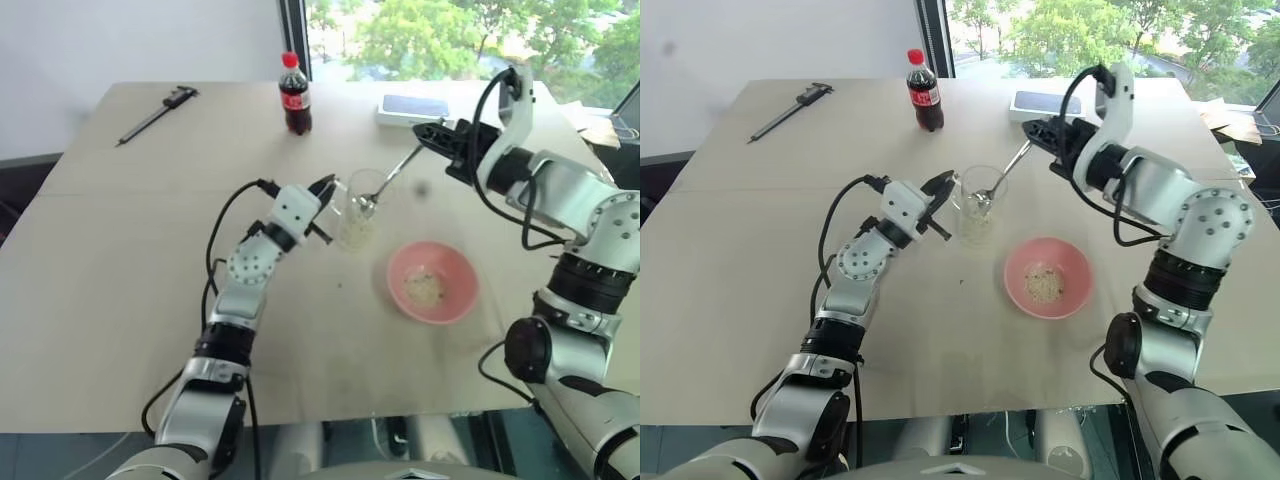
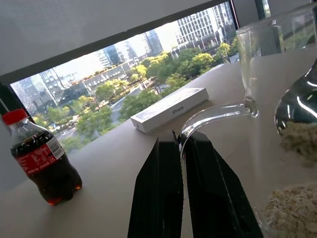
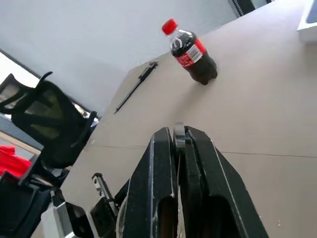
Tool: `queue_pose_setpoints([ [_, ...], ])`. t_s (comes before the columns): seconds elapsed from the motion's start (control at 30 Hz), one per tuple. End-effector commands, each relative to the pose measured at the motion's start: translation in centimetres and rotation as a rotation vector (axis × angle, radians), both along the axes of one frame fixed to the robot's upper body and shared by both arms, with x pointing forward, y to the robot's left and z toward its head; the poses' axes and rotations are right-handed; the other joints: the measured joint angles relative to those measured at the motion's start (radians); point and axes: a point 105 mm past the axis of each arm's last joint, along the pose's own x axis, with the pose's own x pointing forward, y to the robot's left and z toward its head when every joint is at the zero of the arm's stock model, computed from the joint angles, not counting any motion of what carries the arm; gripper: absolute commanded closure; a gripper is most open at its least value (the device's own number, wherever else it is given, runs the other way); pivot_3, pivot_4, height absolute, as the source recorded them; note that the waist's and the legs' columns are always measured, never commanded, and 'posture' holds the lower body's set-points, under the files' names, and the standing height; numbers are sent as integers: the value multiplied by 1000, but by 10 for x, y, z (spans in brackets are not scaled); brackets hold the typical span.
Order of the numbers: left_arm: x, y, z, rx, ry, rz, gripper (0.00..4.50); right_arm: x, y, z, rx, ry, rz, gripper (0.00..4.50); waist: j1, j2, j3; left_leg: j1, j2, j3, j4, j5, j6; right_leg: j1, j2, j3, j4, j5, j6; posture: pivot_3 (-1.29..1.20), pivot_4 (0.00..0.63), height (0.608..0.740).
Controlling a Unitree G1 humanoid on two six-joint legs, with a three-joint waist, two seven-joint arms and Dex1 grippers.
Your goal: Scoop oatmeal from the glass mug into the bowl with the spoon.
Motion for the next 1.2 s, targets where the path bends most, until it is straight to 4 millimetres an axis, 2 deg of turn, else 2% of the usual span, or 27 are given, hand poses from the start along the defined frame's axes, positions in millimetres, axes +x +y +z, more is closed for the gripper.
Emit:
queue_pose_setpoints([
  [0.03,0,-12,20,2,-103,-15,4412,-5,-20,20,85,-32,-43,4500,1,0,0,0,0,0,0,0,0,0,0,0,0,0,0,0,150,740],
  [0.53,3,-42,23,37,-150,-116,4412,-15,-66,16,247,73,-223,4500,1,0,0,0,0,0,0,0,0,0,0,0,0,0,0,0,150,740],
  [0.87,7,-43,18,68,-146,-130,4412,-31,-82,10,333,100,-267,4500,2,0,0,0,0,0,0,0,0,0,0,1,0,0,0,0,150,740],
  [1.03,9,-43,13,79,-131,-140,4412,-42,-89,19,350,21,-261,4500,3,0,0,0,0,0,0,0,0,0,0,1,0,0,0,0,150,740],
  [1.2,14,-40,10,83,-113,-136,4412,-53,-92,18,330,-27,-253,4500,6,0,0,0,0,0,0,0,0,0,0,1,-1,0,0,0,150,740],
])
